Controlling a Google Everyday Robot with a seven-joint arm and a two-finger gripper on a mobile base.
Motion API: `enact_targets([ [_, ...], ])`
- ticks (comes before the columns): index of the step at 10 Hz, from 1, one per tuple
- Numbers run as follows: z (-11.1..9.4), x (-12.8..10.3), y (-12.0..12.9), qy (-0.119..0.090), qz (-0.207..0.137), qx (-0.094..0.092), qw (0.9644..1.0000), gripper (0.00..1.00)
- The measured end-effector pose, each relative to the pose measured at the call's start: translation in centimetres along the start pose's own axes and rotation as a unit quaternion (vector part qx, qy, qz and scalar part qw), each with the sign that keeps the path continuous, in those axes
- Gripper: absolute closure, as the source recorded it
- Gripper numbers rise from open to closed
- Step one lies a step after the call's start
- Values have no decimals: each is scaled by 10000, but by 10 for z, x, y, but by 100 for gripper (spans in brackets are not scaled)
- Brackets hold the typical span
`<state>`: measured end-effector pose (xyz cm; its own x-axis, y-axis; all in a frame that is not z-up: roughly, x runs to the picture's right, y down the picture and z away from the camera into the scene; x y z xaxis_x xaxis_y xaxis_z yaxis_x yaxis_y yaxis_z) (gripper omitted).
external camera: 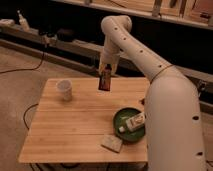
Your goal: Place the eraser in the ceramic cup
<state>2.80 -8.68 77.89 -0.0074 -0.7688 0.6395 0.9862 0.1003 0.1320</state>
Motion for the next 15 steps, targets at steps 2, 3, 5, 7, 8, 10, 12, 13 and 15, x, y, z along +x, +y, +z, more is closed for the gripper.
enact_targets([
  [2, 8, 5, -1, 34, 110, -367, 9993, 83],
  [3, 13, 9, -7, 88, 160, -550, 9983, 83],
  [5, 32, 27, -42, 317, 629, -1188, 9904, 83],
  [7, 43, 29, -82, 366, 1451, -1435, 9783, 83],
  [8, 42, 28, -97, 423, 1788, -1412, 9728, 83],
  [10, 43, 28, -97, 492, 2239, -1399, 9633, 83],
  [12, 43, 28, -96, 520, 2430, -1394, 9586, 83],
  [13, 43, 28, -97, 517, 2419, -1390, 9589, 83],
  [15, 48, 32, -103, 503, 2384, -1296, 9612, 83],
])
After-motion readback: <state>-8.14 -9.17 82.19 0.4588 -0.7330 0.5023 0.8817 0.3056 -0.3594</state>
